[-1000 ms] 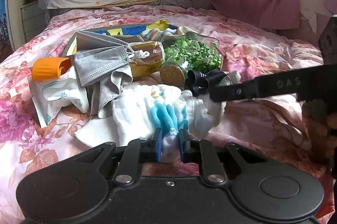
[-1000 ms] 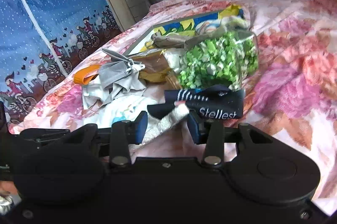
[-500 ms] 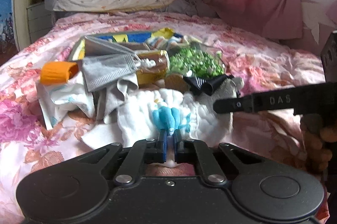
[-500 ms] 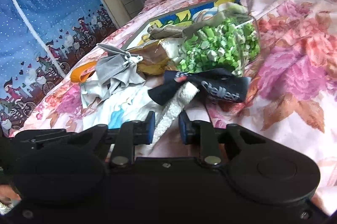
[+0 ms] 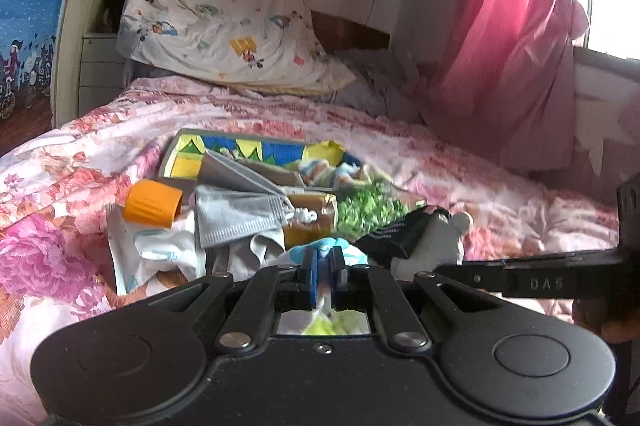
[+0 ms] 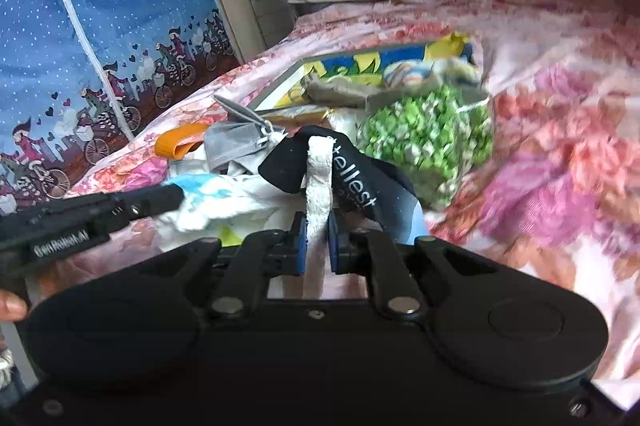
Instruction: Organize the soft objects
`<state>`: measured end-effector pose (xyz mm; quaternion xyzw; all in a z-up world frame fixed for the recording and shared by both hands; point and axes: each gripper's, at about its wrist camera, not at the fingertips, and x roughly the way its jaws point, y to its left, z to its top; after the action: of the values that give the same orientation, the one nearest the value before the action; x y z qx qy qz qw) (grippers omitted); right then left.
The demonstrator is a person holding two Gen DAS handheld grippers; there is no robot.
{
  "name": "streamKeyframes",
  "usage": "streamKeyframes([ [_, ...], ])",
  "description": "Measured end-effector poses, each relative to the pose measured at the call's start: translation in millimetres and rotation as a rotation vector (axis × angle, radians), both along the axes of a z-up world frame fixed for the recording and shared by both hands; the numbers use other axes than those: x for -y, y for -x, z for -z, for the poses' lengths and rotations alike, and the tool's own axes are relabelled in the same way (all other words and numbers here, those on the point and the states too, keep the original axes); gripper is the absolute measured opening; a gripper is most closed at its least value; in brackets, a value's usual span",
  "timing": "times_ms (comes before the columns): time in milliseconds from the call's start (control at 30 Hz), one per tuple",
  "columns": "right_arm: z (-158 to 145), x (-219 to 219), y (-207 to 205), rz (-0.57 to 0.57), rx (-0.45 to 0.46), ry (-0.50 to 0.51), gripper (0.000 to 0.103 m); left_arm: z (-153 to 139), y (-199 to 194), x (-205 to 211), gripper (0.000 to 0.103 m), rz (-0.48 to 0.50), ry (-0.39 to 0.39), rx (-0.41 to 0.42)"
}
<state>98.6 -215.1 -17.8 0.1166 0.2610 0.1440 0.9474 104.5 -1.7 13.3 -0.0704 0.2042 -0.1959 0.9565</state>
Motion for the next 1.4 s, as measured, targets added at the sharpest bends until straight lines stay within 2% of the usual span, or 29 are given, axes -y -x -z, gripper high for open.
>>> streamKeyframes([
  [167, -9, 0, 4, -0.036, 0.035, 0.001, 0.005, -6, 3, -6, 0.005, 0.000, 0.033, 0.041],
  [300, -17, 8, 7, -0.077, 0.039, -0.066, 0.005, -11, 3, -14, 0.005, -0.023, 0.056, 0.067],
  [433, -20, 20, 7, -0.112, 0.008, -0.132, 0.005, -15, 1, -23, 0.005, -0.057, 0.076, 0.070],
  [533, -16, 23, 3, -0.147, -0.049, -0.170, 0.005, -16, 1, -26, 0.005, -0.069, 0.086, 0.076],
  [767, -5, 5, 9, -0.230, -0.107, -0.185, 0.005, -19, 4, -27, 0.005, -0.071, 0.093, 0.087],
  [1000, -17, 3, 18, -0.270, -0.073, -0.180, 0.005, -28, 18, -30, 0.005, -0.069, 0.116, 0.125],
  [1100, -27, -3, 23, -0.263, -0.057, -0.116, 0.005, -32, 22, -33, 0.005, -0.076, 0.127, 0.135],
  [1233, -30, -13, 19, -0.261, -0.097, -0.007, 0.005, -36, 26, -39, 0.005, -0.084, 0.147, 0.148],
  [1400, -50, -20, 26, -0.255, -0.113, 0.168, 0.005, -41, 30, -45, 0.005, -0.081, 0.173, 0.163],
])
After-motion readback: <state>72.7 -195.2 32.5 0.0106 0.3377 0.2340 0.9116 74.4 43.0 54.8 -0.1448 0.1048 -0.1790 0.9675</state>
